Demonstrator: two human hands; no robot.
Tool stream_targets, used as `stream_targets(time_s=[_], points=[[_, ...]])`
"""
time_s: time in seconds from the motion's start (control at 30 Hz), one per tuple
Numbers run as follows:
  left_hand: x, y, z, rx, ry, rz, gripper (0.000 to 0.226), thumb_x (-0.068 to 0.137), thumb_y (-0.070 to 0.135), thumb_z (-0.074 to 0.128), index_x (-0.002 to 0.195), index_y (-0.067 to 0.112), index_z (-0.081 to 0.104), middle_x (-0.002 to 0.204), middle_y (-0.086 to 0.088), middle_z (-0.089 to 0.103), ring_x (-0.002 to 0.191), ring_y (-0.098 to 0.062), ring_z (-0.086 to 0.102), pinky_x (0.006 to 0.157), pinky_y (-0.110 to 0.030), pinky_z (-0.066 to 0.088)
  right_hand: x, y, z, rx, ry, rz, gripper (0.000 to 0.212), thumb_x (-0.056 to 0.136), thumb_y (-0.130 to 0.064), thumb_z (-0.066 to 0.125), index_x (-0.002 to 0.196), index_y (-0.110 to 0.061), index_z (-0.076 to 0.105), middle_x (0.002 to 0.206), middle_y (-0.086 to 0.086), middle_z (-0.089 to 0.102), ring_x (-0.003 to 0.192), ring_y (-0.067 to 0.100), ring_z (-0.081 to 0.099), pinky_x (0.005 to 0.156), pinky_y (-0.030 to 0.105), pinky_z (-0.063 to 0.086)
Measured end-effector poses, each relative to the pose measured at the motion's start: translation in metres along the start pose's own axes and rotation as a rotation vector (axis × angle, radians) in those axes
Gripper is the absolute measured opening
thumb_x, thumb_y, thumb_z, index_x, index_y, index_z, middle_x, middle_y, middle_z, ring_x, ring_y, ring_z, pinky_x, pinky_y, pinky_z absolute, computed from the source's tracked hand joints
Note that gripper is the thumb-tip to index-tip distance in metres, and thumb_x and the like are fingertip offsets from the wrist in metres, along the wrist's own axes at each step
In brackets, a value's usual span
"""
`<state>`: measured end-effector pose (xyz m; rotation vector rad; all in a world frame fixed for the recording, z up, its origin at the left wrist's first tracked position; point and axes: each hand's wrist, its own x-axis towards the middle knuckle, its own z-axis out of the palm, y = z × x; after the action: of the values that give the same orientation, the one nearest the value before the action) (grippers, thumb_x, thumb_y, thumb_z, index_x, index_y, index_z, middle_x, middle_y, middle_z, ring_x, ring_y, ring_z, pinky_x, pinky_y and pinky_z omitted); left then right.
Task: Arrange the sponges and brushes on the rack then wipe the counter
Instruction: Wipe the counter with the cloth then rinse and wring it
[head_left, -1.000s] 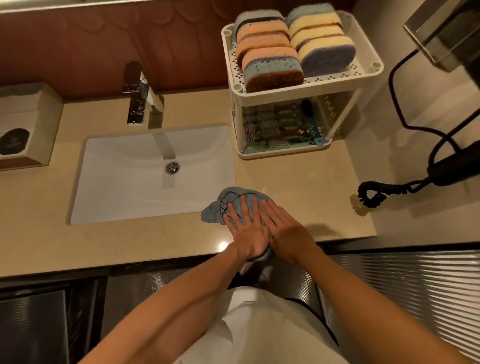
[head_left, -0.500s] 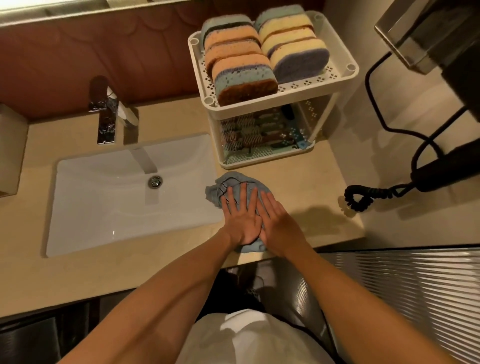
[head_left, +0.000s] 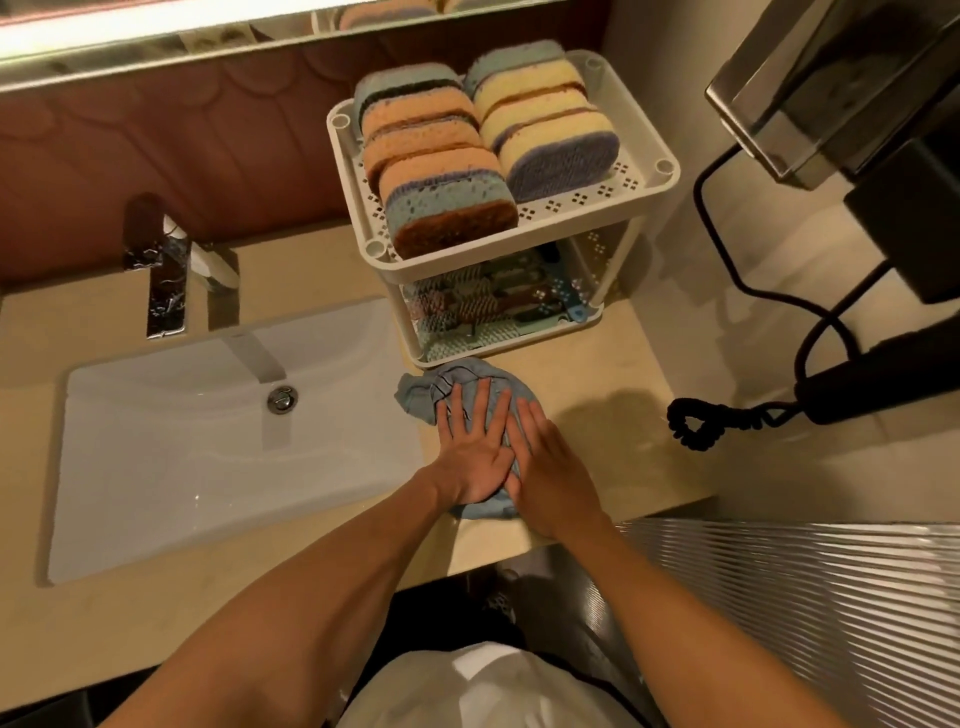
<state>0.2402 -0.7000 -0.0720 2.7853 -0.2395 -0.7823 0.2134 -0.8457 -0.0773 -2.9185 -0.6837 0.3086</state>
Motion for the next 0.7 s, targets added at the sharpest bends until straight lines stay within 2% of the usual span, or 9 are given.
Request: stream_targets(time_s=[0.1,0.2,0.27,0.37,0.47,0.57,0.63,0.7], points=[[0.011,0.012,-0.005,-0.055,-0.032,0.025,0.075,0.091,0.047,0.011,0.157,0.029,-0.021,0.161,-0.003,-0.035,0.142,-0.034,-0.041,0.116,-0.055,-0.024,-0.004,0.008,-0.002,-0.039,-0.008,0.051,0.082,0.098,-0.037,0.046,0.158,0.000,0.004,0.167,0.018,0.001,0.155,0.032,-0.003,0.125,0.043,0.006],[0.023,0.028,-0.007,-0.095,-0.066,0.070,0.069,0.102,0.047,0.016,0.158,0.030,-0.021,0.160,0.001,-0.037,0.141,-0.033,-0.043,0.116,-0.054,-0.025,-0.007,0.025,-0.011,-0.117,-0.016,0.035,0.078,0.097,-0.036,0.047,0.155,0.001,0.008,0.165,0.021,0.009,0.154,0.035,-0.002,0.124,0.044,0.007],[0.031,0.041,-0.009,-0.100,-0.047,0.084,0.064,0.106,0.045,0.016,0.158,0.030,-0.018,0.161,0.002,-0.035,0.143,-0.033,-0.040,0.117,-0.051,-0.025,-0.008,0.037,-0.014,-0.144,-0.089,0.030,0.080,0.099,-0.039,0.044,0.152,-0.003,-0.003,0.164,0.020,-0.005,0.153,0.036,-0.012,0.125,0.047,0.004],[0.046,0.060,-0.010,-0.114,-0.026,0.123,0.063,0.106,0.050,0.015,0.159,0.032,-0.013,0.164,0.004,-0.029,0.147,-0.032,-0.034,0.117,-0.048,-0.025,-0.008,0.051,-0.014,-0.094,-0.164,0.183,0.086,0.102,-0.042,0.042,0.155,-0.005,-0.014,0.163,0.018,-0.022,0.150,0.035,-0.023,0.125,0.048,0.001],[0.059,0.074,-0.012,-0.178,-0.020,0.184,0.065,0.106,0.056,0.021,0.160,0.035,-0.007,0.165,0.006,-0.024,0.148,-0.030,-0.033,0.116,-0.045,-0.026,-0.009,0.061,-0.019,-0.084,-0.166,0.305,0.096,0.099,-0.044,0.048,0.155,-0.010,-0.022,0.162,0.016,-0.027,0.150,0.030,-0.025,0.125,0.045,-0.002],[0.067,0.081,-0.012,-0.202,0.003,0.207,0.070,0.103,0.060,0.029,0.161,0.036,-0.003,0.167,0.005,-0.020,0.149,-0.030,-0.031,0.118,-0.045,-0.025,-0.001,0.061,-0.033,-0.104,-0.223,0.398,0.108,0.097,-0.046,0.051,0.141,-0.012,-0.041,0.162,0.015,-0.030,0.150,0.029,-0.027,0.125,0.043,-0.007],[0.073,0.083,-0.012,-0.202,0.004,0.227,0.076,0.099,0.068,0.027,0.161,0.035,-0.001,0.168,0.004,-0.018,0.150,-0.030,-0.029,0.118,-0.045,-0.024,0.004,0.063,-0.034,-0.116,-0.243,0.445,0.113,0.096,-0.048,0.052,0.133,-0.011,-0.048,0.161,0.015,-0.030,0.149,0.030,-0.027,0.124,0.044,-0.006],[0.078,0.089,-0.014,-0.215,0.014,0.247,0.082,0.093,0.074,0.022,0.161,0.034,0.003,0.168,0.004,-0.014,0.151,-0.031,-0.026,0.119,-0.045,-0.022,0.006,0.068,-0.033,-0.113,-0.257,0.482,0.115,0.094,-0.049,0.054,0.136,-0.011,-0.047,0.161,0.015,-0.031,0.149,0.030,-0.027,0.124,0.045,-0.005]])
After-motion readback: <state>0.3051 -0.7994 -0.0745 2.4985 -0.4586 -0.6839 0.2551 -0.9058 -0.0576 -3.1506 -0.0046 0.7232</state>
